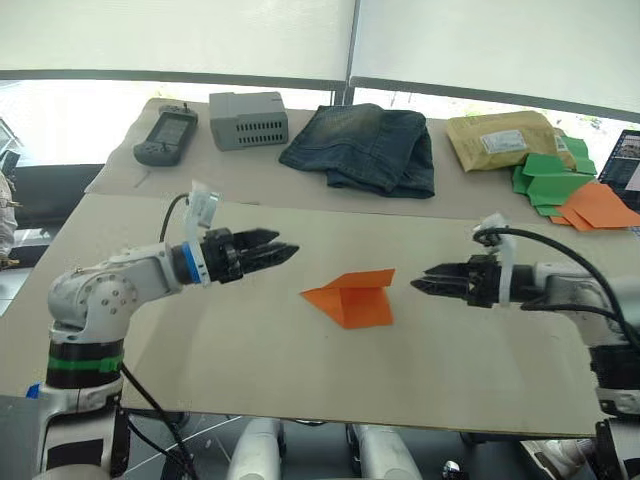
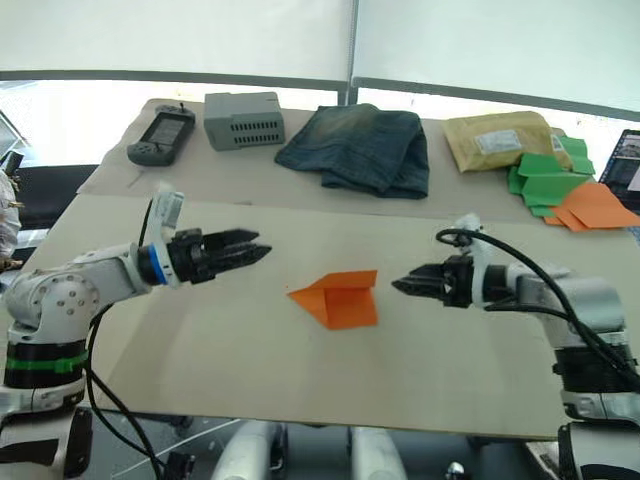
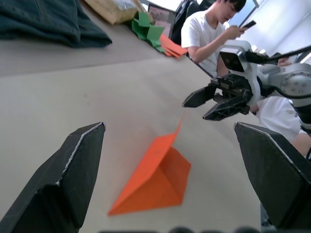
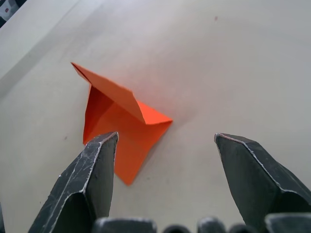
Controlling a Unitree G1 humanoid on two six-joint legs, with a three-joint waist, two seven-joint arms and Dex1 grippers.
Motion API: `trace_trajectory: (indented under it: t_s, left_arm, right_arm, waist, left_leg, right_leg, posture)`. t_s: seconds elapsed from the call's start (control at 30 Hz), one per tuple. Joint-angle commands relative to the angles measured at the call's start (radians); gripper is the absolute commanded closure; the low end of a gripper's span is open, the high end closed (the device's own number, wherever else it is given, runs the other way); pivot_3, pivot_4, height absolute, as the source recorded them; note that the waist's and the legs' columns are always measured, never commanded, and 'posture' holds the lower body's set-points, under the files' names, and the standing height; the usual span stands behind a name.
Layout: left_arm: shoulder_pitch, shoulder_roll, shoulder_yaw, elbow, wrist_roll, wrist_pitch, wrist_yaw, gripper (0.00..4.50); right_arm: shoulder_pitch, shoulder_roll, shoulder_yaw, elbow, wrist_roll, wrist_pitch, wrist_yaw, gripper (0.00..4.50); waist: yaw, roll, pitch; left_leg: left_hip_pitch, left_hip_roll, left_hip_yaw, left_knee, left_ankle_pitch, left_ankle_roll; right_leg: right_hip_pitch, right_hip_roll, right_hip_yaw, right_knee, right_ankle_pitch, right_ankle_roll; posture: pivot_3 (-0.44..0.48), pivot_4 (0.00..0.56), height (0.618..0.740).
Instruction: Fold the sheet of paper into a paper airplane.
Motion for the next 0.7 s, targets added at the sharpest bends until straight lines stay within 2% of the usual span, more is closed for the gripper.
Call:
trace_trajectory:
  t_s: [0.03, 0.17, 0.3, 0.5, 0.6, 0.7]
  left_arm:
    - [-0.066, -0.024, -0.026, 0.052, 0.068, -0.073, -0.009, 0.0]
    - [-0.106, -0.048, -0.078, 0.098, 0.142, -0.126, -0.039, 0.0]
    - [-0.129, -0.056, -0.156, 0.139, 0.234, -0.187, -0.089, 0.0]
    - [-0.139, -0.101, -0.194, 0.175, 0.283, -0.194, -0.11, 0.0]
    - [-0.138, -0.127, -0.193, 0.2, 0.301, -0.19, -0.092, 0.76]
    - [-0.14, -0.162, -0.184, 0.226, 0.325, -0.206, -0.064, 1.79]
  right_arm:
    - [0.021, 0.012, -0.051, -0.113, 0.025, -0.04, -0.019, 1.67]
    - [0.047, 0.037, -0.022, -0.222, 0.003, -0.075, -0.056, 3.06]
    - [0.036, 0.079, -0.01, -0.255, -0.019, -0.098, -0.109, 4.37]
    - [0.034, 0.092, -0.005, -0.284, -0.027, -0.105, -0.135, 4.45]
    - [0.035, 0.095, -0.015, -0.292, -0.021, -0.105, -0.148, 4.5]
    - [0.034, 0.095, -0.026, -0.298, -0.02, -0.107, -0.162, 4.5]
  waist:
    - [0.0, 0.0, 0.0]
    - [0.0, 0.0, 0.0]
    - [0.002, 0.0, 0.0]
    - [0.004, 0.0, 0.0]
    - [0.004, 0.0, 0.0]
    - [0.004, 0.0, 0.0]
  left_leg:
    - [0.0, 0.0, 0.0, 0.0, 0.0, 0.0]
    - [0.0, 0.0, 0.0, 0.0, 0.0, 0.0]
    - [0.0, 0.0, 0.0, 0.0, 0.0, 0.0]
    - [-0.001, 0.0, 0.0, 0.001, 0.0, 0.0]
    - [-0.001, 0.0, 0.0, 0.001, 0.0, 0.0]
    - [-0.001, 0.0, -0.001, 0.001, 0.0, 0.0]
  right_leg:
    - [0.0, 0.0, 0.0, 0.0, 0.0, 0.0]
    - [0.0, 0.0, 0.0, 0.0, 0.0, -0.001]
    - [0.0, 0.0, 0.0, 0.0, 0.001, -0.001]
    - [0.0, 0.0, 0.0, 0.0, 0.001, -0.002]
    - [0.0, 0.0, 0.0, 0.0, 0.001, -0.002]
    - [0.0, 0.0, 0.0, 0.0, 0.001, -0.002]
  posture:
    - [0.0, 0.15, 0.718]
    - [0.0, 0.15, 0.718]
    - [0.0, 0.15, 0.718]
    - [0.0, 0.15, 0.718]
    - [0.0, 0.15, 0.718]
    - [0.0, 0.15, 0.718]
